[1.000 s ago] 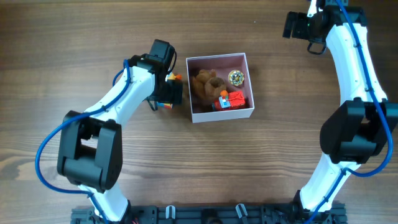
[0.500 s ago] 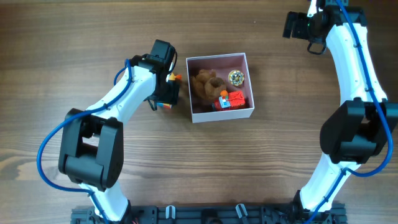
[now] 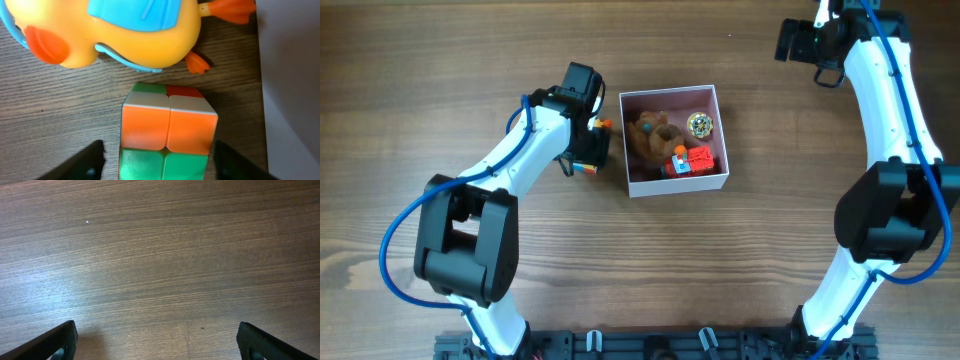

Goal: Pack container
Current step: 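Lower the left gripper onto the Rubik's cube beside the duck, then grasp the Rubik's cube and carry it over the box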

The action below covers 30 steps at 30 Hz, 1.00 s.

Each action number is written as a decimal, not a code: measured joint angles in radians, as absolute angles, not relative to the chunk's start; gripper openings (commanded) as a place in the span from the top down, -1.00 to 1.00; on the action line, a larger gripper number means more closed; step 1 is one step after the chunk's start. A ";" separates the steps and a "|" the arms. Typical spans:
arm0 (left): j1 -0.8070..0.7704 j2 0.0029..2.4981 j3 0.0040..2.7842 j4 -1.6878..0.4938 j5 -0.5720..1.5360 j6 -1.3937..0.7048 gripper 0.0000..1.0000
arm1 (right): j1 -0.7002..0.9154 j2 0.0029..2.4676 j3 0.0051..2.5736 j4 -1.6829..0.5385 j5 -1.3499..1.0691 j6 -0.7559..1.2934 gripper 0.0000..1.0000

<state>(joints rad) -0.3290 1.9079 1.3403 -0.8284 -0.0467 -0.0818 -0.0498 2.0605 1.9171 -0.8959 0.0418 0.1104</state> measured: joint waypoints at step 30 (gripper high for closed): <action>-0.348 1.719 1.410 -0.925 -0.017 -0.061 -0.03 | -0.050 2.061 1.917 -0.896 0.041 0.110 -0.99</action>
<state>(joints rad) -0.3477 1.7191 1.4097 -0.9249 -0.0170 -0.0612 -0.0498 2.0605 1.9171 -0.8959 0.0414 0.1101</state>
